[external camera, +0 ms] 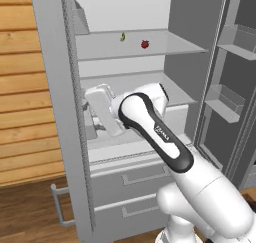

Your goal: Take the strawberry from the fridge and place it on top of the pancake, located on the dining counter.

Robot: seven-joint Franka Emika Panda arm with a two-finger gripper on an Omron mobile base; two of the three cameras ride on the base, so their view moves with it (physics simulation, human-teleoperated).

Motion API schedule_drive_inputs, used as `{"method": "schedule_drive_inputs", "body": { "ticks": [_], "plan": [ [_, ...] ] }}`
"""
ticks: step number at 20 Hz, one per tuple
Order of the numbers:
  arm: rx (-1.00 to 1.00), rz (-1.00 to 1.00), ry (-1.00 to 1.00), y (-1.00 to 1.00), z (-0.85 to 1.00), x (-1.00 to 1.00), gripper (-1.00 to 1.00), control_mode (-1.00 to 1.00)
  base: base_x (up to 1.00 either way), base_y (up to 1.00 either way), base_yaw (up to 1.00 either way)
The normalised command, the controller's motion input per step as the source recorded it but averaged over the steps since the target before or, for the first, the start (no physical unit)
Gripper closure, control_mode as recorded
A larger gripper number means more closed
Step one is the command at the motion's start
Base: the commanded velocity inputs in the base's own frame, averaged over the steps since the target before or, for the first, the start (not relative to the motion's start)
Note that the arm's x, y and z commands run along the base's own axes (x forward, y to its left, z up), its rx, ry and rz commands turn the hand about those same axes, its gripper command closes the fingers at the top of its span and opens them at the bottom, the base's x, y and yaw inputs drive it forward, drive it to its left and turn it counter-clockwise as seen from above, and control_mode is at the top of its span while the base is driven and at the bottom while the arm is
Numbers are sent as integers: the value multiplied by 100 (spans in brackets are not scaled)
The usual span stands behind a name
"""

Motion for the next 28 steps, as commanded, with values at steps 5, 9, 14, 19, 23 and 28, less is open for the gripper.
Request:
{"method": "schedule_drive_inputs", "body": {
  "ticks": [5, 9, 14, 19, 23, 28],
  "plan": [
    [-5, -1, 0, -100, 14, 0, -100, -100, 0, 0, 0],
    [-26, 0, 0, -100, 6, 0, -100, -100, 0, 0, 0],
    [-61, 0, -1, -96, -4, -3, -100, -100, 0, 0, 0],
    [-78, 0, 0, -100, -32, 0, -100, -100, 0, 0, 0],
    [-63, 0, 0, -87, -66, -1, -100, -100, 0, 0, 0],
    [-4, 10, -2, -18, -8, -35, -100, -100, 0, 0, 0]
  ]
}}
